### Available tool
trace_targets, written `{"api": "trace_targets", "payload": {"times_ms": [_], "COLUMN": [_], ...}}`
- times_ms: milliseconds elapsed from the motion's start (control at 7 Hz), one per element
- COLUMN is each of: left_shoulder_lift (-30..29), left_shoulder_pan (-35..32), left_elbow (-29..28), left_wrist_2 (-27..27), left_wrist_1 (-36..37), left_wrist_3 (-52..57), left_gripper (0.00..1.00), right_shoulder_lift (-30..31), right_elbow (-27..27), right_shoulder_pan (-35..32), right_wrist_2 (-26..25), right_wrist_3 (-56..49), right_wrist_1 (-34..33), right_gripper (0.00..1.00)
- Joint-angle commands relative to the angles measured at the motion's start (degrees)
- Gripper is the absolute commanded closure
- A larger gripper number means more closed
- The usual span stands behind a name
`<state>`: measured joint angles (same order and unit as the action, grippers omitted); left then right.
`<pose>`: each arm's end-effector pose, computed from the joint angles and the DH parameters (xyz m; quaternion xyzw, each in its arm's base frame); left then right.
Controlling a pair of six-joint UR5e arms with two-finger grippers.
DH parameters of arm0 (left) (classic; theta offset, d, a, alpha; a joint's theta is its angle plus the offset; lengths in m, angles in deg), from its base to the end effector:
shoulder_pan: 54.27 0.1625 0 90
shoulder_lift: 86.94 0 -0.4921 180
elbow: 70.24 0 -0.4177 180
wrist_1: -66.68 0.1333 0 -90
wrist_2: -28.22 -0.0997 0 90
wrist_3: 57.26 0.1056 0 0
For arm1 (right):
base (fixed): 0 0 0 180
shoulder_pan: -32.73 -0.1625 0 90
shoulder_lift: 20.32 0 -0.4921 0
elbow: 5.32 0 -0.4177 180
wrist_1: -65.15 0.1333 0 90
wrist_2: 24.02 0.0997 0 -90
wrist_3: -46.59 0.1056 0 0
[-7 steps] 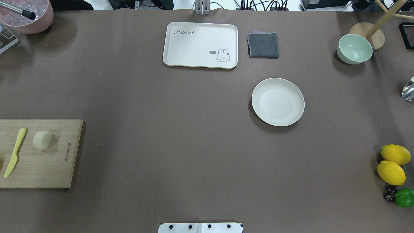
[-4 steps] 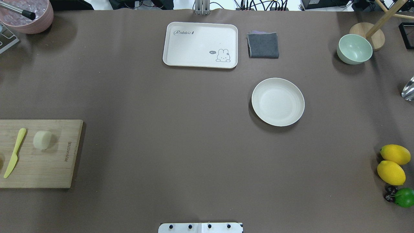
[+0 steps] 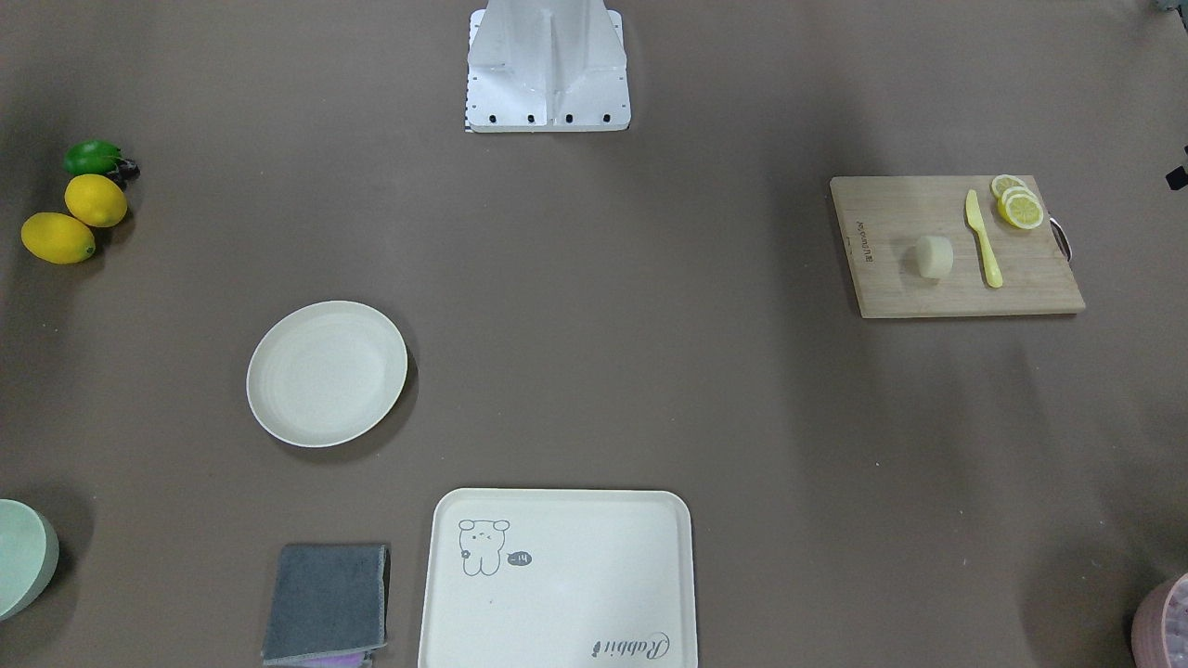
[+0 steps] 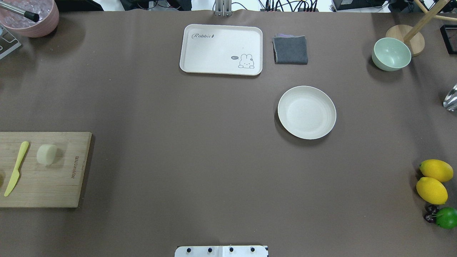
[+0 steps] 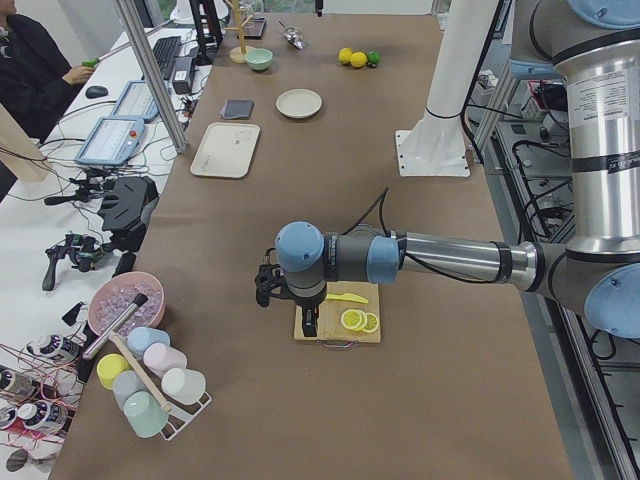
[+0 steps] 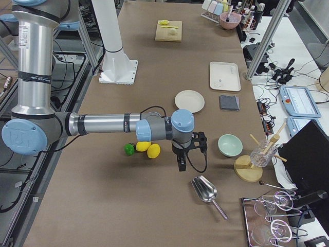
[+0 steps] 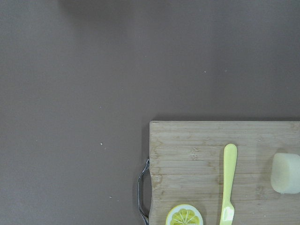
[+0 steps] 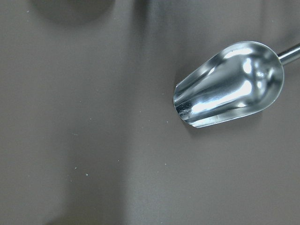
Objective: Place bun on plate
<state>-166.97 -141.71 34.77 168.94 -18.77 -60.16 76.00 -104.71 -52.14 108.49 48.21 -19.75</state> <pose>-0.0322 -0.4330 0.6765 -0.0165 0.4280 -0.0008 0.9036 0.0194 -0.4763 0.6921 0.0450 -0.3649 -0.0543 0.9284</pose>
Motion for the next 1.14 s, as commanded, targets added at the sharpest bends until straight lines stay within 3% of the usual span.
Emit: {"api": "trace_targets", "payload": {"times_ms": [0, 571, 1000], "left_shoulder_lift": [0.23, 1.11, 1.28], "left_shoulder_pan": [-0.09, -0.18, -1.84], "left_elbow": [0.37, 0.64, 3.00], "left_wrist_2": [0.09, 0.17, 0.52], "left_wrist_1": [0.03, -0.06, -0.06], "left_wrist_3": [0.00, -0.09, -0.09], "left_gripper": [0.02, 0.02, 0.02], "right_shoulder_lift": [0.97, 2.73, 2.47], "right_elbow": [-0.54, -3.96, -3.44], "right_shoulder_pan": [-0.03, -0.20, -0.38], "right_wrist_2": [0.38, 0.65, 0.56], "right_wrist_3": [-0.04, 0.05, 0.22], "right_wrist_1": [-0.09, -0.09, -0.18], "right_gripper": [0.00, 0.00, 0.00]}}
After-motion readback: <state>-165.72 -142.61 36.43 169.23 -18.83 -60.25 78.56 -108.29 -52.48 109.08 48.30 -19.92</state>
